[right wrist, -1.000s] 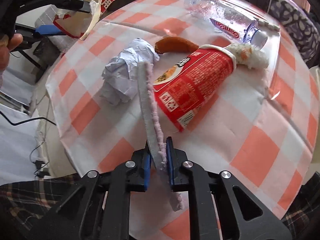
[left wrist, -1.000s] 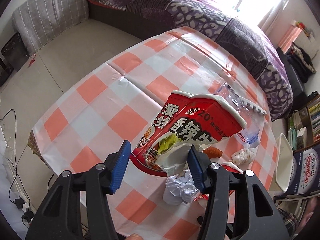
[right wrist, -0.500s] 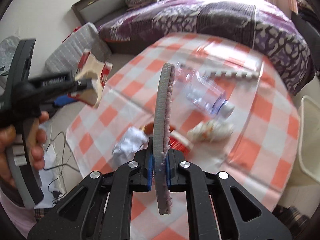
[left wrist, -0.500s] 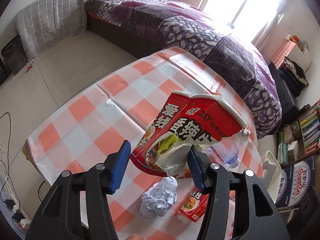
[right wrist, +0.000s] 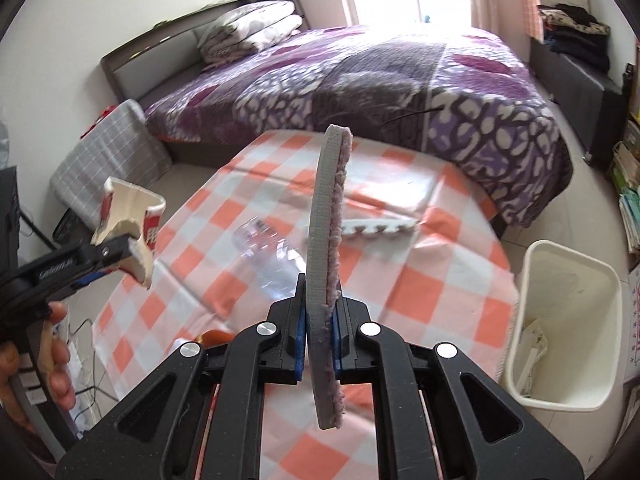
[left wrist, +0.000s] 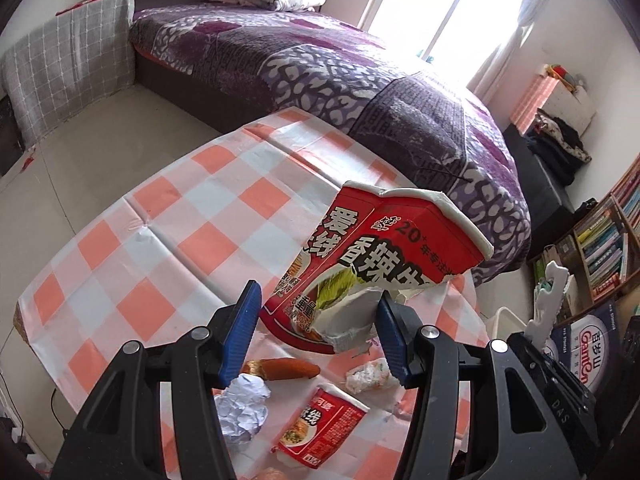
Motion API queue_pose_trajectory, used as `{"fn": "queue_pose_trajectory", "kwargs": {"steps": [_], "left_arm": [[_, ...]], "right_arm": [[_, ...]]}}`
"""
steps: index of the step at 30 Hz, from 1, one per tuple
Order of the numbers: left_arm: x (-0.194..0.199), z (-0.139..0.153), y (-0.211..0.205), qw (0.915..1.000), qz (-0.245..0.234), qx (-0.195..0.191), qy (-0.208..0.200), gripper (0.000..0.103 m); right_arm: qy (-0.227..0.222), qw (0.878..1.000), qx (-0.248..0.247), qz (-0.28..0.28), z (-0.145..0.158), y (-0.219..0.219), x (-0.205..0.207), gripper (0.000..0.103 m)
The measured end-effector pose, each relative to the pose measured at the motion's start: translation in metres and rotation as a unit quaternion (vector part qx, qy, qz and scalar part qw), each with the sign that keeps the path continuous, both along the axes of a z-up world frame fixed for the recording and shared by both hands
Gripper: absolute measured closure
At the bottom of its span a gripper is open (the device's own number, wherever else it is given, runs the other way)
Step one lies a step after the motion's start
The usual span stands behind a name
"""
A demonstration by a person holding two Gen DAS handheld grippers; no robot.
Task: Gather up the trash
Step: 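Carry the red packet and pink foam strip to the cream bin and release both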
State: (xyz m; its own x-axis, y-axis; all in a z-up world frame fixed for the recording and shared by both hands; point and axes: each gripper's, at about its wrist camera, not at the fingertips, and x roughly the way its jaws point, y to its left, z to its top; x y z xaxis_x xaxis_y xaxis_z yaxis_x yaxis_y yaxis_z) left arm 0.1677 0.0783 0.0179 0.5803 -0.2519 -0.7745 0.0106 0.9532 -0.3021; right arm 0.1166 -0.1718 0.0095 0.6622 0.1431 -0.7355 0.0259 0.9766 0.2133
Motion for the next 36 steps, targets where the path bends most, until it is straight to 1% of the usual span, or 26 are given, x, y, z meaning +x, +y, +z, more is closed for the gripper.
{"fn": "queue_pose_trajectory", "kwargs": {"steps": [5, 8, 13, 20, 22, 23, 25, 26, 27, 29, 32, 36], "left_arm": [[0.004, -0.003, -0.034, 0.9998, -0.021, 0.002, -0.007, 0.048], [0.006, -0.007, -0.057, 0.9991, -0.041, 0.003, -0.005, 0.048], [0.009, -0.014, -0.099, 0.9971, -0.077, -0.002, -0.001, 0.048], [0.001, -0.021, -0.158, 0.9915, -0.130, 0.005, -0.002, 0.048], [-0.002, -0.023, -0.175, 0.9892, -0.146, 0.006, -0.001, 0.048], [-0.004, -0.024, -0.182, 0.9882, -0.153, 0.006, -0.001, 0.048], [-0.008, -0.027, -0.199, 0.9855, -0.170, 0.000, 0.001, 0.048], [-0.010, -0.028, -0.207, 0.9841, -0.178, -0.003, 0.003, 0.048], [-0.012, -0.030, -0.215, 0.9824, -0.187, -0.007, 0.006, 0.048], [-0.015, -0.033, -0.230, 0.9796, -0.201, -0.007, 0.009, 0.048], [-0.023, -0.039, -0.251, 0.9758, -0.218, -0.002, 0.012, 0.048], [-0.034, -0.045, -0.276, 0.9701, -0.242, 0.002, 0.016, 0.047]], "right_arm": [[-0.007, 0.999, -0.004, -0.053, -0.005, -0.043, 0.003, 0.094], [-0.006, 0.996, -0.003, -0.084, -0.005, -0.068, 0.005, 0.094], [-0.006, 0.991, -0.005, -0.137, -0.003, -0.111, 0.001, 0.094], [0.025, 0.978, 0.014, -0.208, -0.007, -0.168, -0.012, 0.093], [0.033, 0.973, 0.023, -0.226, -0.010, -0.182, -0.016, 0.091], [0.037, 0.971, 0.025, -0.235, -0.011, -0.188, -0.018, 0.089], [0.043, 0.966, 0.031, -0.255, -0.012, -0.202, -0.025, 0.071], [0.041, 0.961, 0.039, -0.269, -0.012, -0.210, -0.030, 0.051], [0.039, 0.959, 0.042, -0.279, -0.012, -0.215, -0.033, 0.041], [0.034, 0.954, 0.045, -0.293, -0.011, -0.225, -0.040, 0.039], [0.030, 0.949, 0.051, -0.310, -0.011, -0.238, -0.049, 0.026], [0.028, 0.940, 0.069, -0.334, -0.012, -0.258, -0.061, 0.020]]}}
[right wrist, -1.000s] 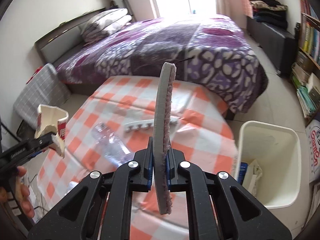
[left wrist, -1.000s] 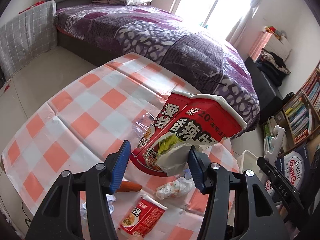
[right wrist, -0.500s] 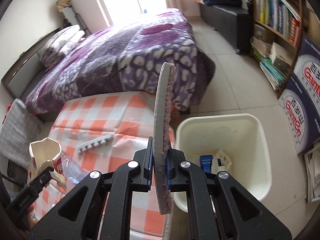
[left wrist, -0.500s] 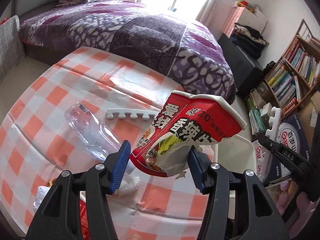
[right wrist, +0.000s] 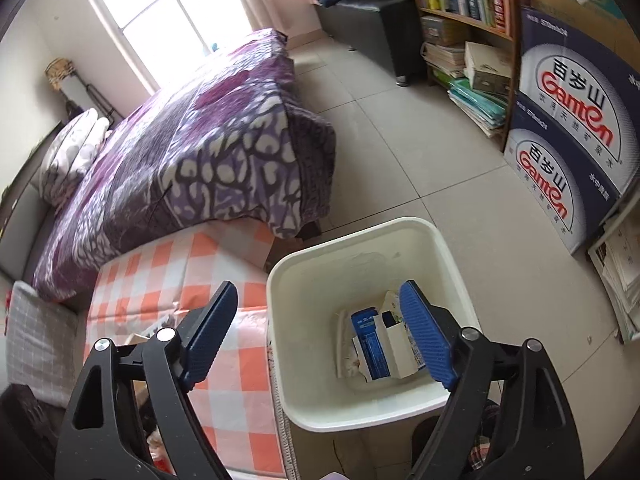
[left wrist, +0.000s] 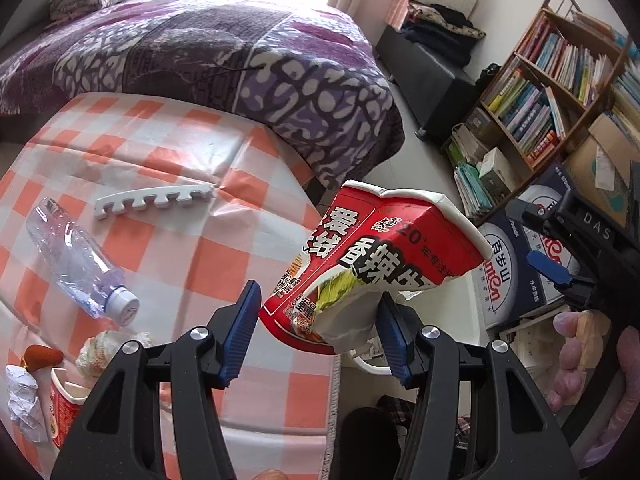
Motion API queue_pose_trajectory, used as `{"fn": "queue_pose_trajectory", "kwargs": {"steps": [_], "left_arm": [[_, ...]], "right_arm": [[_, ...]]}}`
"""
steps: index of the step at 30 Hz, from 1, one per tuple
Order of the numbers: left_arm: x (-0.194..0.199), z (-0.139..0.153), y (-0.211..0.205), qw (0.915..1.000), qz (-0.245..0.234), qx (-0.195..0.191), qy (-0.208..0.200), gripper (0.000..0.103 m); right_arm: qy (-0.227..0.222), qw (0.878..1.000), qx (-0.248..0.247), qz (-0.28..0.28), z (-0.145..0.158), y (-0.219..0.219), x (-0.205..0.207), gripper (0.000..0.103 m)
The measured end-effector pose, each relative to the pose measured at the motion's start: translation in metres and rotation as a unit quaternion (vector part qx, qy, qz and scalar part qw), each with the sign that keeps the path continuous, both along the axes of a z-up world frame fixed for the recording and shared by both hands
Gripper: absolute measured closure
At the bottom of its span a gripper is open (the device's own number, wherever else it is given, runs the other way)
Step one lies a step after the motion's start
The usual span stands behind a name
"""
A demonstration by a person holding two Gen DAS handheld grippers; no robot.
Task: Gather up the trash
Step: 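Carry the red packet and pink foam strip to the cream bin and release both, then move both open tools back over the table toward the remaining trash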
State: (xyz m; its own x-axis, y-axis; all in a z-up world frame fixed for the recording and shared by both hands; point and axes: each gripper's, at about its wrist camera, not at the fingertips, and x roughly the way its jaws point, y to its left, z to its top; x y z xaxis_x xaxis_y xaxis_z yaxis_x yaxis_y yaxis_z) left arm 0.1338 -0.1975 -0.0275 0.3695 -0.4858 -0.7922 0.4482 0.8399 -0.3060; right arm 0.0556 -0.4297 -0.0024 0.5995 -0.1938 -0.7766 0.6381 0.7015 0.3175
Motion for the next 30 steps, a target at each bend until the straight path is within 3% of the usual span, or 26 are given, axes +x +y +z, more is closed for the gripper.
{"fn": "queue_pose_trajectory", "kwargs": {"steps": [7, 16, 18, 20, 25, 30], "left_arm": [[-0.017, -0.008, -0.043, 0.9992, -0.039, 0.003, 0.005, 0.047], [-0.031, -0.020, -0.090, 0.9966, -0.072, -0.025, 0.030, 0.044], [-0.036, -0.023, -0.099, 0.9958, -0.085, -0.023, 0.025, 0.032], [-0.040, -0.026, -0.103, 0.9952, -0.092, -0.024, 0.023, 0.027], [-0.043, -0.023, -0.102, 0.9949, -0.098, -0.020, 0.016, 0.026], [-0.038, -0.019, -0.086, 0.9972, -0.074, -0.014, 0.007, 0.026]], "right_arm": [[-0.016, 0.999, 0.021, -0.032, 0.001, -0.025, -0.019, 0.019], [-0.018, 0.999, 0.013, -0.044, 0.002, -0.042, -0.033, 0.018], [-0.017, 0.999, 0.004, -0.046, 0.003, -0.045, -0.035, 0.018], [-0.018, 0.999, 0.001, -0.050, 0.003, -0.047, -0.037, 0.017], [-0.021, 0.999, 0.002, -0.046, 0.004, -0.046, -0.036, 0.015], [-0.013, 0.999, -0.019, -0.024, 0.005, -0.030, -0.027, 0.013]]}}
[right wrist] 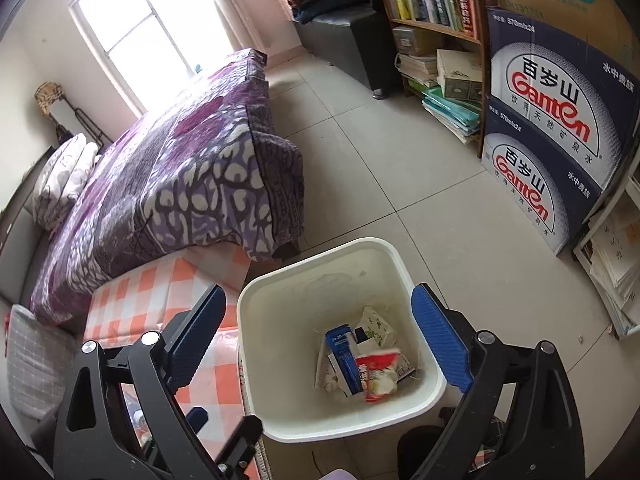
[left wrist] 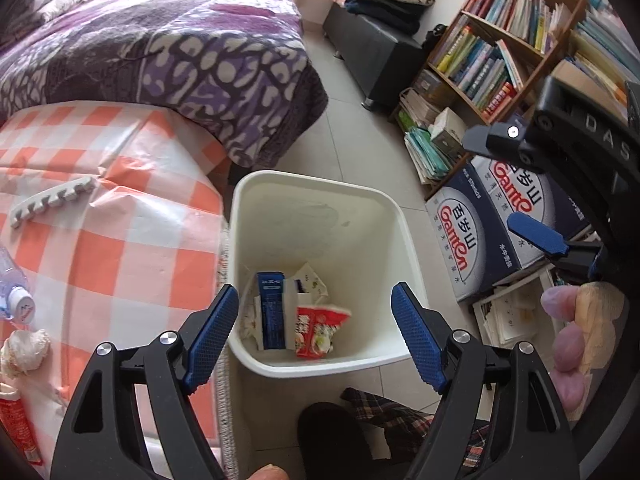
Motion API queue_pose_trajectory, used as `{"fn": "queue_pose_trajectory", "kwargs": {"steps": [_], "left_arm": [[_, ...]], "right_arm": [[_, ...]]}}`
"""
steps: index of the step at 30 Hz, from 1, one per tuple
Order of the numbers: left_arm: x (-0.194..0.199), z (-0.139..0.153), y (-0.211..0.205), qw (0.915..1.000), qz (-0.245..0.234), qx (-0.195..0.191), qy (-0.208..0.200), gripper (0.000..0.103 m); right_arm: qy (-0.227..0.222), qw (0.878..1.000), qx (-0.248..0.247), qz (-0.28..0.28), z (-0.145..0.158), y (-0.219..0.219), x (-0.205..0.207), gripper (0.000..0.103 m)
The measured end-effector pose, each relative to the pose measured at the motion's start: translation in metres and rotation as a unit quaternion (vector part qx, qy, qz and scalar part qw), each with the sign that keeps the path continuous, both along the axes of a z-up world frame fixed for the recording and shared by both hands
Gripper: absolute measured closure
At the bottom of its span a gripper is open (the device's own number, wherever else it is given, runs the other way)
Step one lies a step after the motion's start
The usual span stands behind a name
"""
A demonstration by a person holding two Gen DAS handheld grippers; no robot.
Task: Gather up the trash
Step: 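Move both open tools back over the table toward the remaining trash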
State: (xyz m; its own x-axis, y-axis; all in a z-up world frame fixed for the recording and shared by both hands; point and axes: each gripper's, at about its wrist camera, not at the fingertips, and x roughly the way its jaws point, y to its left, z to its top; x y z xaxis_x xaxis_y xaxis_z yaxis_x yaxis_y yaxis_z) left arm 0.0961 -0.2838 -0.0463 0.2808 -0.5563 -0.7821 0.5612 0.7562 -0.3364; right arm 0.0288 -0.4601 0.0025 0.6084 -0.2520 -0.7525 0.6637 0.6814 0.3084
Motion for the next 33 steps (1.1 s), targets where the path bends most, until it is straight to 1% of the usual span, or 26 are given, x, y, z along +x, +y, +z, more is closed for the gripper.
{"fn": "queue_pose_trajectory", "kwargs": {"steps": [7, 10, 14, 18, 20, 24, 25, 30, 33], "left_arm": [[0.014, 0.002, 0.038, 0.9978, 0.054, 0.034, -0.020, 0.026], [0.020, 0.002, 0.059, 0.9946, 0.079, 0.057, -0.034, 0.026], [0.031, 0.000, 0.092, 0.9891, 0.117, 0.082, -0.037, 0.026], [0.041, -0.002, 0.125, 0.9779, 0.160, 0.128, -0.043, 0.026], [0.046, -0.003, 0.145, 0.9716, 0.180, 0.148, -0.039, 0.026], [0.053, -0.008, 0.187, 0.9618, 0.214, 0.169, -0.024, 0.026], [0.055, -0.009, 0.199, 0.9582, 0.226, 0.174, -0.020, 0.026], [0.060, -0.013, 0.251, 0.9439, 0.267, 0.194, 0.005, 0.026], [0.063, -0.015, 0.279, 0.9367, 0.277, 0.213, 0.027, 0.026]], "right_arm": [[0.021, 0.999, -0.027, 0.028, -0.003, 0.027, 0.015, 0.009], [0.027, 0.998, -0.040, 0.040, -0.004, 0.041, 0.024, 0.008], [0.041, 0.995, -0.056, 0.069, -0.008, 0.068, 0.040, 0.007], [0.055, 0.991, -0.064, 0.104, -0.013, 0.095, 0.053, 0.007], [0.065, 0.987, -0.073, 0.126, -0.016, 0.112, 0.062, 0.007], [0.078, 0.980, -0.093, 0.160, -0.022, 0.141, 0.074, 0.007], [0.082, 0.977, -0.097, 0.169, -0.023, 0.148, 0.078, 0.007], [0.099, 0.968, -0.101, 0.205, -0.033, 0.178, 0.092, 0.007], [0.107, 0.964, -0.104, 0.220, -0.039, 0.191, 0.098, 0.007]]}}
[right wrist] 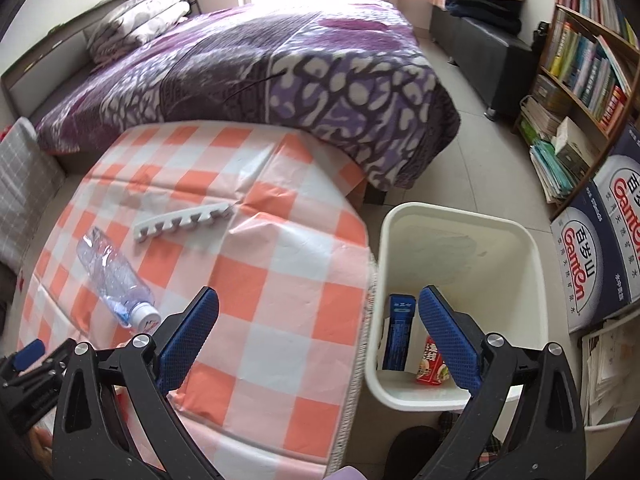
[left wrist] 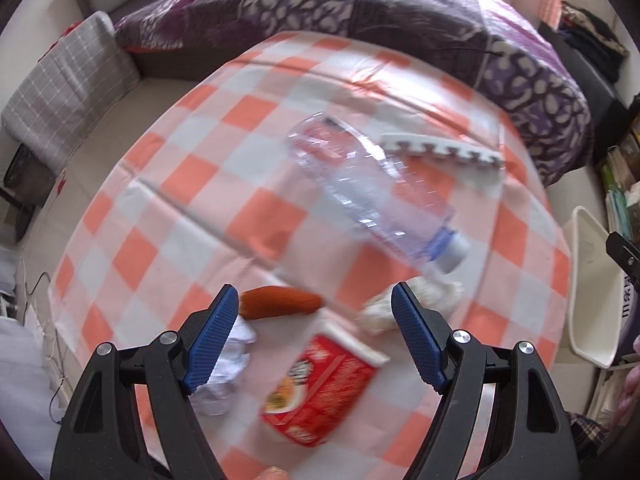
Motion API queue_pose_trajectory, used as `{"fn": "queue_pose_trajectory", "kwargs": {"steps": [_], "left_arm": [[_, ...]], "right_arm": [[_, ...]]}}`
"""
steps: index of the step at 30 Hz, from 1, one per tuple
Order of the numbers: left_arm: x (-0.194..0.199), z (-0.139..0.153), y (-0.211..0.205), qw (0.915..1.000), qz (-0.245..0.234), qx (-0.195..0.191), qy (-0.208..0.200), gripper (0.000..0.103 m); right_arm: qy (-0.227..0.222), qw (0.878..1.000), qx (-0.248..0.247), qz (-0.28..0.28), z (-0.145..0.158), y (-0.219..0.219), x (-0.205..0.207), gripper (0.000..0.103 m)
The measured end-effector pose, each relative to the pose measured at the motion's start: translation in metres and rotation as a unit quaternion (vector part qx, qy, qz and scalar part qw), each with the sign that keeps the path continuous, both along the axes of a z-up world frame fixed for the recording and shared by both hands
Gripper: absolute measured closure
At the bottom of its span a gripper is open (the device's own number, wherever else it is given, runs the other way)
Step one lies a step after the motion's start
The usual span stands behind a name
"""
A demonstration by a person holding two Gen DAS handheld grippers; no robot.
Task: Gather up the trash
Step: 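Move both open tools back over the table toward the remaining trash, then grasp the white wrapped bundle with the left tool while the right tool grasps the white comb-shaped foam strip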
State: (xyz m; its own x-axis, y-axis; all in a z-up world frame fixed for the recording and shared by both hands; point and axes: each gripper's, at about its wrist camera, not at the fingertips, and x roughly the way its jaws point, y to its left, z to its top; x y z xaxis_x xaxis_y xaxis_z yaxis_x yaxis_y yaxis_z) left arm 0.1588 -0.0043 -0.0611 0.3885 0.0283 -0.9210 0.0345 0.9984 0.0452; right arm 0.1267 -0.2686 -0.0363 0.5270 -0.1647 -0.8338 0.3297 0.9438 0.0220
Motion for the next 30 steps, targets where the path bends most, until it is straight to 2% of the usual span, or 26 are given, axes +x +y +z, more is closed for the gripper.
{"fn": "queue_pose_trajectory", "kwargs": {"steps": [3, 8, 14, 19, 20, 22, 23, 24, 27, 30], "left_arm": [[0.002, -0.006, 0.026, 0.9994, 0.016, 0.002, 0.030, 0.026], [0.005, -0.026, 0.065, 0.9950, 0.050, -0.022, 0.084, 0.026], [0.000, -0.050, 0.082, 0.9892, 0.056, -0.037, 0.131, 0.026], [-0.004, -0.061, 0.091, 0.9861, 0.055, -0.045, 0.150, 0.026], [-0.006, -0.064, 0.093, 0.9852, 0.057, -0.047, 0.155, 0.027], [-0.007, -0.070, 0.100, 0.9833, 0.061, -0.053, 0.163, 0.036], [-0.008, -0.073, 0.104, 0.9828, 0.062, -0.054, 0.165, 0.043], [-0.009, -0.072, 0.107, 0.9834, 0.065, -0.053, 0.161, 0.044], [-0.009, -0.063, 0.119, 0.9838, 0.078, -0.076, 0.142, 0.046], [-0.008, -0.043, 0.132, 0.9843, 0.098, -0.098, 0.110, 0.046]], "right_arm": [[0.008, 1.000, -0.002, 0.010, -0.005, 0.011, 0.006, 0.007], [0.020, 1.000, -0.002, 0.017, -0.014, 0.025, 0.015, 0.007], [0.031, 0.999, 0.001, 0.022, -0.023, 0.039, 0.026, 0.007], [0.038, 0.999, 0.003, 0.030, -0.031, 0.051, 0.034, 0.007], [0.039, 0.999, 0.002, 0.032, -0.032, 0.054, 0.036, 0.007], [0.042, 0.999, 0.002, 0.034, -0.035, 0.059, 0.039, 0.007], [0.044, 0.998, 0.002, 0.035, -0.037, 0.061, 0.041, 0.007], [0.047, 0.998, 0.002, 0.036, -0.039, 0.063, 0.043, 0.007], [0.049, 0.998, 0.003, 0.045, -0.043, 0.069, 0.054, 0.007], [0.049, 0.996, -0.024, 0.066, -0.046, 0.075, 0.067, 0.007]]}}
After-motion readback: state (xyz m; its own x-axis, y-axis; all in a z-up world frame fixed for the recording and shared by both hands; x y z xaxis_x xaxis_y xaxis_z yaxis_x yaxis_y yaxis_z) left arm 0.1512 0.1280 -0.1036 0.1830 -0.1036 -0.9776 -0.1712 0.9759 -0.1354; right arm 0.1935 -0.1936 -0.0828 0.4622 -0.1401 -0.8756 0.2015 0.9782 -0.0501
